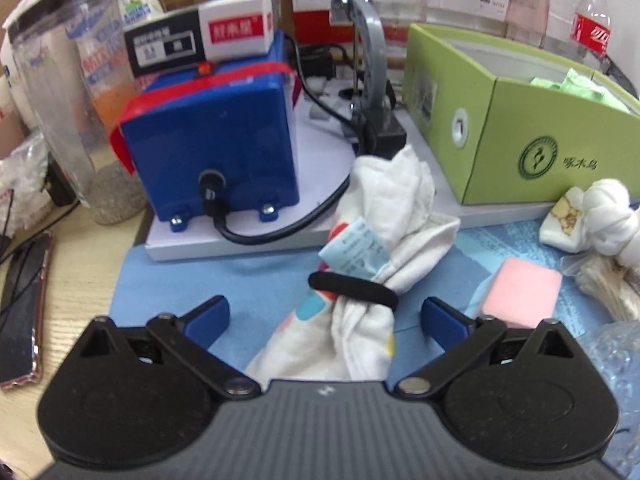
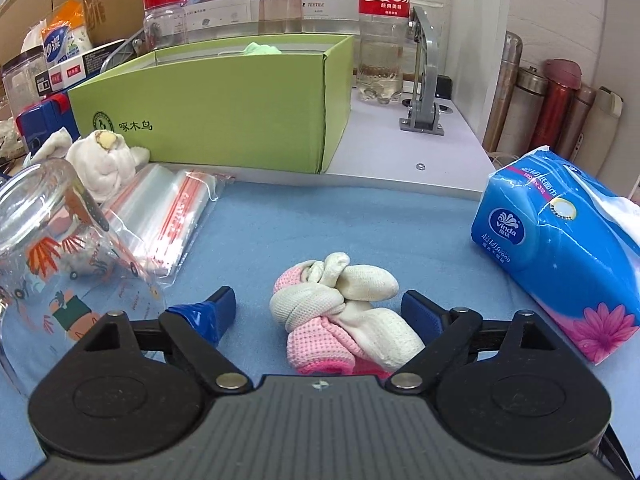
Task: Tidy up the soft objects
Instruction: 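Grasp the white patterned cloth with the left tool while the right tool grasps the white-pink knotted sock, then carry both held items over the green box and open both tools to drop them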
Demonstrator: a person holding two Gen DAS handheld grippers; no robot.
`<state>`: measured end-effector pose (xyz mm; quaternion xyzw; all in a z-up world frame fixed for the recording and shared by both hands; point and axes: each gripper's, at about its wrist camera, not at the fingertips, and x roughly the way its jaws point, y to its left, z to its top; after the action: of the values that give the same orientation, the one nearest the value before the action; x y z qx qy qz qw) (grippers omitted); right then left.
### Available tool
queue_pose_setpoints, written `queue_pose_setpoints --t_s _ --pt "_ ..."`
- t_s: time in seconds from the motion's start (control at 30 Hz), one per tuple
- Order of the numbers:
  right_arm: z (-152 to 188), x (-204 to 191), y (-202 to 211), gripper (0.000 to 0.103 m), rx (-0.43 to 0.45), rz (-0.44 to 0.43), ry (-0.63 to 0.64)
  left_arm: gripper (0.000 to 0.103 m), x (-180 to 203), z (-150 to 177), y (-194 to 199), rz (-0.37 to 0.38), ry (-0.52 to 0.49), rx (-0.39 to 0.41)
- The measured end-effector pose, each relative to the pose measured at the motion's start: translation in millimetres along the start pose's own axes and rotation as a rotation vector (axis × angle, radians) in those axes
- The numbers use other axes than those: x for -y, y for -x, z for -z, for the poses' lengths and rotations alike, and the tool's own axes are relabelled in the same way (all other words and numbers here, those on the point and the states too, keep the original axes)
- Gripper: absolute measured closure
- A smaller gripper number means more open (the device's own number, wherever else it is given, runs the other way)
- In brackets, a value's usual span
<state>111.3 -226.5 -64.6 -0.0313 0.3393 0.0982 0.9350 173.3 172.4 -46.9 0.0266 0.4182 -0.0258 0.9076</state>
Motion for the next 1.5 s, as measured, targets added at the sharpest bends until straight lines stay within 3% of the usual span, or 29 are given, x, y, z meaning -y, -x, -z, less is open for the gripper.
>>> queue_pose_setpoints --t_s 0.17,0.23,0.27,0.33,0.37,0.4,0.5,0.77,0.87,1.0,1.23,1.37,1.5 --pt "-0.2 -0.2 -1.5 0.023 0.007 -0.003 0.002 0.002 -0.7 0.9 -2.2 0.009 0.01 0.019" --pt "-1.4 -0.2 -2.0 0.024 0.008 -0.012 0.008 0.007 0.2 0.9 -0.7 0.022 0.006 0.022" --pt "-1.3 -0.8 -2.1 0.027 0.014 -0.018 0.011 0.013 0.4 0.0 0.7 0.027 0.004 0.022" --pt "-1.2 -2.6 0.3 0.045 0.037 -0.015 0.007 0.046 0.0 -1.3 7.1 0.033 0.014 0.036" --pt "-1.6 -3.0 2.4 0.075 0.053 -0.015 0.003 0.069 -0.7 -3.1 10.3 0.03 0.026 0.031" --pt "-2.3 -2.7 3.1 0.08 0.051 -0.018 -0.007 0.073 -2.7 -4.5 12.8 0.036 0.051 0.018" --pt "0.5 -1.4 11.0 0.082 0.066 -0.04 -0.04 0.075 -9.6 -0.3 28.7 0.062 0.12 0.023" --pt "-2.5 4.5 82.9 0.082 0.198 -0.058 -0.068 0.075 -17.5 18.3 105.4 0.088 0.111 0.107" --pt "-27.4 5.2 99.6 0.081 0.269 -0.07 -0.055 0.075 -12.7 -1.4 123.0 0.122 0.096 0.146" --pt "-85.6 3.1 94.9 0.081 0.346 -0.088 -0.012 0.075 4.5 -54.9 128.1 0.162 0.071 0.211" --pt "-185.9 -10.8 29.0 0.081 0.328 -0.165 0.016 0.075 54.5 -143.4 86.8 0.206 0.009 0.251" --pt "-206.5 -25.3 -18.2 0.079 0.263 -0.226 0.03 0.075 76.5 -164.7 43.8 0.236 -0.007 0.211" --pt "-206.3 -37.9 -55.6 0.074 0.206 -0.254 0.051 0.072 84.7 -167.0 3.6 0.243 -0.003 0.149"
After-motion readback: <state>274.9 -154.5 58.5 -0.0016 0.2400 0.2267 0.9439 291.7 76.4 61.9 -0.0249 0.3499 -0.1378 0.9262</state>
